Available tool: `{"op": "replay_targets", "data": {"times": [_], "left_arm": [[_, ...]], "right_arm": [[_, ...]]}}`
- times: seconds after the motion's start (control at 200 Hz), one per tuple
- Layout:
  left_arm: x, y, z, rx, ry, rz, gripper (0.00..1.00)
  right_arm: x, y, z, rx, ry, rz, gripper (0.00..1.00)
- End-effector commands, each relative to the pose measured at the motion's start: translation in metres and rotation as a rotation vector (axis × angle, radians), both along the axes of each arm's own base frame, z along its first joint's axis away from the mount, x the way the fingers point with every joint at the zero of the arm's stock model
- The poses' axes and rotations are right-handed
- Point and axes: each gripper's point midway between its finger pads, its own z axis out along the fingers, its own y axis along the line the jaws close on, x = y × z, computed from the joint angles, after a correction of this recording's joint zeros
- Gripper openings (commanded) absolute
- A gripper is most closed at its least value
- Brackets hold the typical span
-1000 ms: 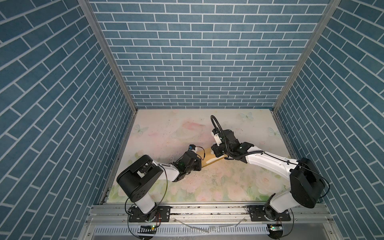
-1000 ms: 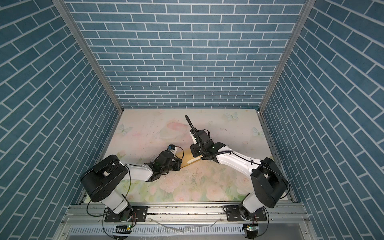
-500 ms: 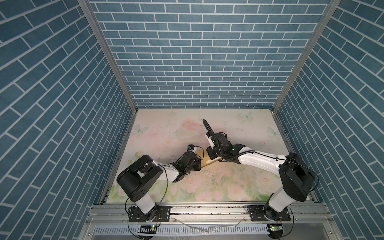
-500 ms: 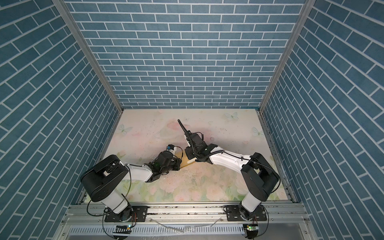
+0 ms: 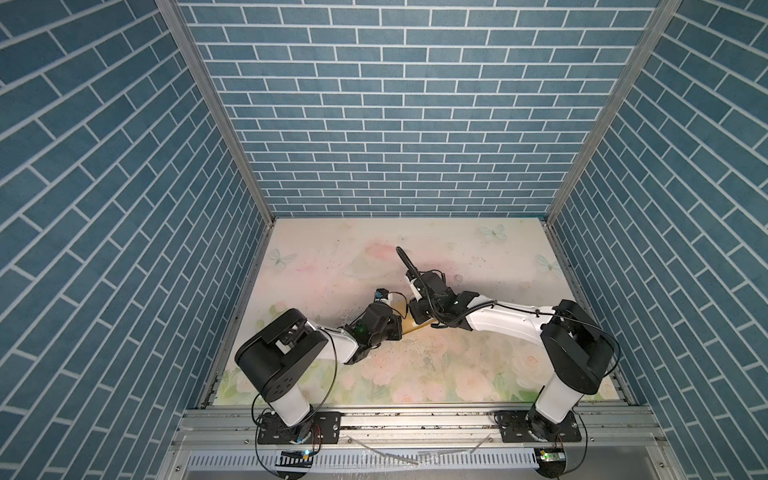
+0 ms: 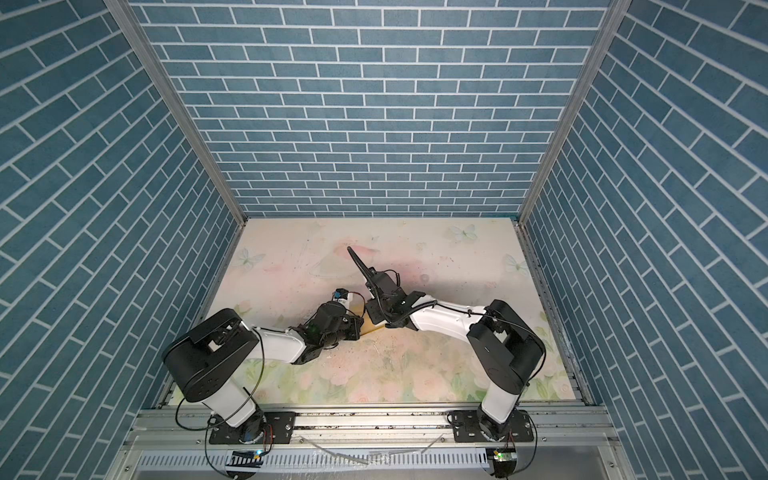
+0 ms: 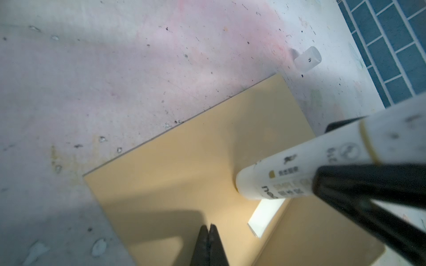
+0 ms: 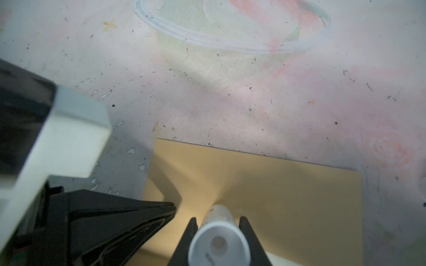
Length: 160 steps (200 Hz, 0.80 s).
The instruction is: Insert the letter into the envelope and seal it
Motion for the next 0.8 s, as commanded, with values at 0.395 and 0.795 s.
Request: {"op": "replay_targets", "data": {"times": [0.395,0.795], "left_arm": [[-0.004,0.014,-0.028,0.099,0.088,0.031,0.00],[-0.005,0.020,-0.032,0.142,0.105,0.041,0.00]], "right_arm": [[0.014,-0.023,-0.009,-0.124,-0.039,-0.100,0.00],[0.025,-0.056,-0.014,-0.167,-0.047,-0.180,0.00]]}}
